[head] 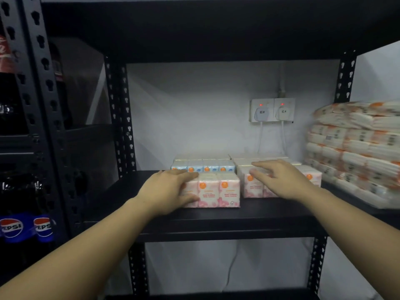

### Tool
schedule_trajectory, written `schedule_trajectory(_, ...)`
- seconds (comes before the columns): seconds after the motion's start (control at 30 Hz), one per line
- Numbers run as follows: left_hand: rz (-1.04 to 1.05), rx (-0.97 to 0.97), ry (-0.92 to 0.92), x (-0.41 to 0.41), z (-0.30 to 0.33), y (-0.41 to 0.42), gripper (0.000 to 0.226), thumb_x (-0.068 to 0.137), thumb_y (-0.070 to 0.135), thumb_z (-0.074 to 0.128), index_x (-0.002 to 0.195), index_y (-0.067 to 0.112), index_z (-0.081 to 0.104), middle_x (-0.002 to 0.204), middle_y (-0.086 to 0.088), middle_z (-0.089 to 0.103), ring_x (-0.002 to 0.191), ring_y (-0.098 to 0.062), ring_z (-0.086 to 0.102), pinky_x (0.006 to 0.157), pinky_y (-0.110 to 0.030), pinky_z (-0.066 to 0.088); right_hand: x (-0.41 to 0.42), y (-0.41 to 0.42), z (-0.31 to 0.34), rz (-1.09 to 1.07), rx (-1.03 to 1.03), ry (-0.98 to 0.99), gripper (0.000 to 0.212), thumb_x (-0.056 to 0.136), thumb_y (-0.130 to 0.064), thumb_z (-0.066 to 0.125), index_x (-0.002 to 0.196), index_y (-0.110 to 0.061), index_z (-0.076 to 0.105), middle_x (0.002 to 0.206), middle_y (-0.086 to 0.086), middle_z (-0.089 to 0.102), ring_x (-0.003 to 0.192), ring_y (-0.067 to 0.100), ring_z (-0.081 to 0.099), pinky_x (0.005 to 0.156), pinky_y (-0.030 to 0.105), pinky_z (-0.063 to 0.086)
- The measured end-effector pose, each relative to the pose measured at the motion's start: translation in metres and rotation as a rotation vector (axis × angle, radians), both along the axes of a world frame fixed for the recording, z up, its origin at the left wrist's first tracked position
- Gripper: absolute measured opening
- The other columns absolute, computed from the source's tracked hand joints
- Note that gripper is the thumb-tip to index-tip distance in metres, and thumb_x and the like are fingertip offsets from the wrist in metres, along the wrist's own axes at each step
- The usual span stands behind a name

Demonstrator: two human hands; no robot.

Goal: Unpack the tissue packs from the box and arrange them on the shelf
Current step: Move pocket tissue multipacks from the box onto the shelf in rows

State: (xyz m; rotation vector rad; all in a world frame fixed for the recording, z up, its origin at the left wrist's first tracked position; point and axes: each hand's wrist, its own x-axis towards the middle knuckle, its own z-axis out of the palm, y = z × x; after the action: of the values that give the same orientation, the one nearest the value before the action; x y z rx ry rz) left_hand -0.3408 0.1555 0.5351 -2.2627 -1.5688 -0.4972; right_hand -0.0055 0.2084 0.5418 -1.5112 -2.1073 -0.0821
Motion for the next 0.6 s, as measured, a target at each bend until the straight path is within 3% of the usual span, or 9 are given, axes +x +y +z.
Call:
schedule_trajectory(0.13,0.014,-0.032,-0.018,-0.002,0.002,0.012,0.075,0.088,0.074,0.058,0.155,0.046,0.039,0.157,0.013,0.048,0.131,-0.018,0.056,0.107,-0.037,0.046,0.017,0.006,-0.011,-0.069,-0.037,-0.196,0.072,0.09,-0.081,0.04,0.153,-0.046,0.039,0.163,-0.009,0.037,0.15,0.02,0.034,0.122,0.049,0.024)
schedule_trajectory(0.33,0.03,-0.036,-0.017,0.013,-0.001,0.035,0.073,0.09,0.071,0.058,0.155,0.044,0.039,0.158,0.01,0.047,0.139,-0.018,0.05,0.113,-0.04,0.041,0.023,0.018,-0.015,-0.048,-0.001,-0.179,0.063,0.094,-0.073,0.045,0.151,-0.048,0.041,0.16,-0.01,0.042,0.146,0.02,0.037,0.12,0.047,0.025)
schedule_trajectory(0.6,0.044,-0.024,-0.002,0.022,-0.006,0.053,0.074,0.088,0.072,0.055,0.154,0.042,0.04,0.151,0.011,0.054,0.136,-0.019,0.052,0.113,-0.045,0.043,0.027,0.02,-0.021,-0.038,0.034,-0.156,0.059,0.094,-0.072,0.045,0.149,-0.05,0.043,0.157,-0.013,0.044,0.144,0.018,0.038,0.119,0.045,0.026)
